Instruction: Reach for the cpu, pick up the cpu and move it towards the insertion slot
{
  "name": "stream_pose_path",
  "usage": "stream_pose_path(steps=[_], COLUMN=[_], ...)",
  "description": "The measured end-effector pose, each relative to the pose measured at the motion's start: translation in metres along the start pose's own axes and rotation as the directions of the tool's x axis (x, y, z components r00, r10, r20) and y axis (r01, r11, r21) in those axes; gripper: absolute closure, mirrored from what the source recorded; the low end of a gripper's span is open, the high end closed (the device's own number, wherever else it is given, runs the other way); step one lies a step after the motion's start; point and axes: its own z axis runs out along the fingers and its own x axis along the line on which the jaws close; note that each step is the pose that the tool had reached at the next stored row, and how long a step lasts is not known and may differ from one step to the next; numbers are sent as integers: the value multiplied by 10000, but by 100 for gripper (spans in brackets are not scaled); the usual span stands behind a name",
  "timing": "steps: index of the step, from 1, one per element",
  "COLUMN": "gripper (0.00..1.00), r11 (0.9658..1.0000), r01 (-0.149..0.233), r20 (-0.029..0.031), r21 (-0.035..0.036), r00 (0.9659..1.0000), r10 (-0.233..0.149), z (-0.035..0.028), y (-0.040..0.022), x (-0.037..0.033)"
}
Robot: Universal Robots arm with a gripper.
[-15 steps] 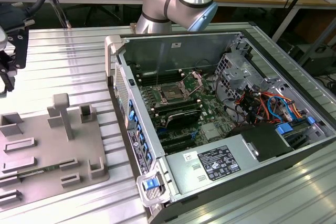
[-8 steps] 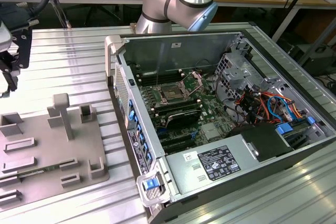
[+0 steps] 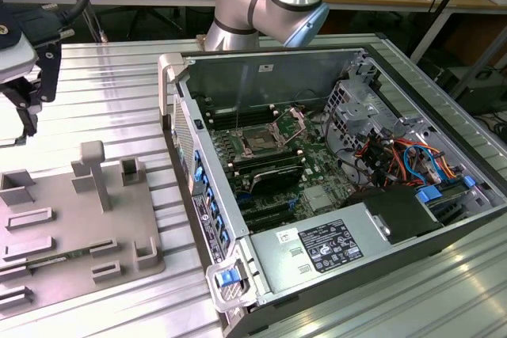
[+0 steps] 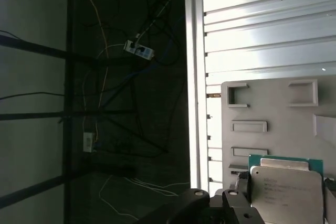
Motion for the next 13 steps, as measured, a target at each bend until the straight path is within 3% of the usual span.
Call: stream_pose_path(steps=[13], gripper=[45], r11=[10000], r01=[-1], r20=[0], r21=[0], r00=[10000], r10=[1], z=[-5], y=[1], x=[-135])
